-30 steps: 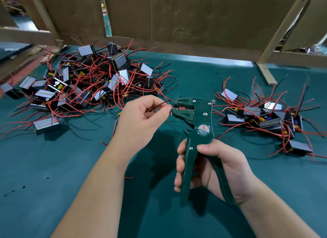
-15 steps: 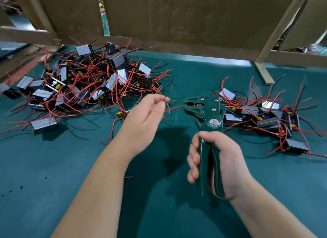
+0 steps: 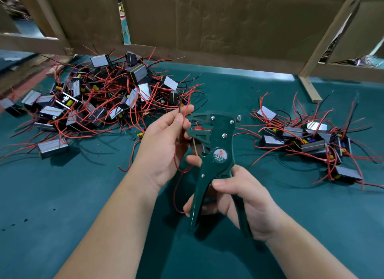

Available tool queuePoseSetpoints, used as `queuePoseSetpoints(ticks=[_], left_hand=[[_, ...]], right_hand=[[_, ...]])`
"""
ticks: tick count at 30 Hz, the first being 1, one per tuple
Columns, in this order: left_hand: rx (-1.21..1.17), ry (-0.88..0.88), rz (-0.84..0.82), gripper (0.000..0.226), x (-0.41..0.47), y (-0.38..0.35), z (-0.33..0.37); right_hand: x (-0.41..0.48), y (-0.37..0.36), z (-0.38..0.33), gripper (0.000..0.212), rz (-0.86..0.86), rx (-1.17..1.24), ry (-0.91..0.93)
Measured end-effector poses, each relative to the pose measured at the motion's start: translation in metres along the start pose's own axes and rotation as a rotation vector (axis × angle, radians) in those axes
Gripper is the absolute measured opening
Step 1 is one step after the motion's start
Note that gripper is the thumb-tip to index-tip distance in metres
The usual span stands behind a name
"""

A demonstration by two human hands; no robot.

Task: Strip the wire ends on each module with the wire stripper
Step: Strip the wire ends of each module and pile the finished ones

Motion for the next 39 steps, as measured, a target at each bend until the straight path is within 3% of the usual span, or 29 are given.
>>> queuePoseSetpoints(ticks=[3, 7, 9, 11, 14, 17, 21, 27, 31, 35, 39], left_hand=[[0.177, -0.018, 0.041, 0.025, -0.001, -0.001, -0.002], [1.195, -0.643, 0.156, 0.031, -0.005, 0.008, 0.007], [1.388, -0.774, 0.267, 0.037, -0.004, 0.02, 0.014], [1.406, -0.663, 0.524, 0.041, -0.002, 0.034, 0.021], [1.478, -0.244, 0.772, 0.057, 0.002, 0.055, 0.022], [1.538, -0.033, 0.819, 0.065, 0.007, 0.073, 0.027], [1.529, 0.168, 0.834, 0.061, 0.012, 0.092, 0.027], [1.551, 0.098, 0.894, 0.035, 0.011, 0.092, 0.027], [1.517, 0.114, 0.873, 0.038, 0.011, 0.089, 0.025], [1.555, -0.125, 0.962, 0.031, 0.009, 0.082, 0.026], [1.366, -0.404, 1.011, 0.021, 0.004, 0.074, 0.031]], right_hand=[[0.0, 0.001, 0.001, 0.055, -0.026, 0.001, 0.02], [-0.004, 0.006, -0.001, 0.063, 0.069, 0.004, 0.146], [-0.008, 0.011, -0.008, 0.06, 0.193, -0.095, 0.309], [-0.012, 0.02, -0.019, 0.056, 0.376, -0.193, 0.466], [-0.016, 0.032, -0.03, 0.037, 0.521, -0.153, 0.543], [-0.018, 0.036, -0.032, 0.031, 0.525, -0.11, 0.516], [-0.018, 0.037, -0.031, 0.052, 0.503, -0.106, 0.463], [-0.016, 0.035, -0.025, 0.057, 0.437, -0.026, 0.413], [-0.015, 0.036, -0.024, 0.056, 0.441, -0.005, 0.408], [-0.015, 0.036, -0.023, 0.055, 0.43, 0.002, 0.4], [-0.015, 0.036, -0.022, 0.055, 0.422, 0.0, 0.394]])
Point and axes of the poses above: each hand's wrist, its own x-axis towards the middle knuckle, its own y-axis out of the back of the hand, z = x × y, the point moved 1 cm from there along x, towards the middle knuckle, and after that the axes turned 9 degrees about -z, right-handed, at the moved point
